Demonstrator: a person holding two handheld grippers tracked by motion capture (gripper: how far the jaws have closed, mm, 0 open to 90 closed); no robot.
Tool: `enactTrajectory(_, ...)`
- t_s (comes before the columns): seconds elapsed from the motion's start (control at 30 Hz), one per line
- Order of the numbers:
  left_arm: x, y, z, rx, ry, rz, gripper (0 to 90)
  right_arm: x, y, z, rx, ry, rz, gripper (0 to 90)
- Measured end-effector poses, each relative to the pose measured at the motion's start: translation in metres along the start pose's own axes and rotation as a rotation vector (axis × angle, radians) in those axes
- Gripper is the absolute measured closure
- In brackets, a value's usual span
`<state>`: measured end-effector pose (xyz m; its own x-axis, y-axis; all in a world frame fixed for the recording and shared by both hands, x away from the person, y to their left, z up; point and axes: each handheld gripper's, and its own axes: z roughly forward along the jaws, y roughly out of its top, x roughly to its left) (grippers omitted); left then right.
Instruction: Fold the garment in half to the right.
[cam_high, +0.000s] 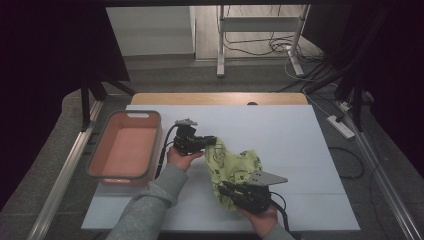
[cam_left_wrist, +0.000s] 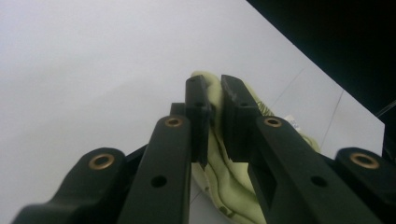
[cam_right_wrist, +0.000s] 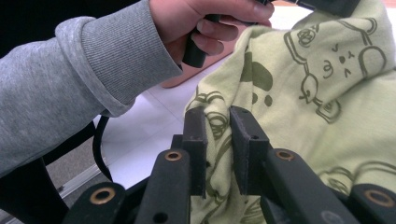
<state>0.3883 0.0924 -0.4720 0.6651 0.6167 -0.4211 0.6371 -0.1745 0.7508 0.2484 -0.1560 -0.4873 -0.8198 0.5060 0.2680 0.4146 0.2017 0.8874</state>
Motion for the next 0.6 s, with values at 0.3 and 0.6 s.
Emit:
enactTrajectory(0.3, -0.015, 0.01, 0.014, 0.016, -0.009, 0.034, 81.2, -0.006, -0.005, -0.016, -0.007, -0.019, 0.026, 78.2)
enactTrajectory(0.6, -0.026, 0.018, 0.031, 0.036, -0.025, 0.054, 81.2, -0.011, -0.009, -0.03, -0.01, -0.037, 0.041, 78.4)
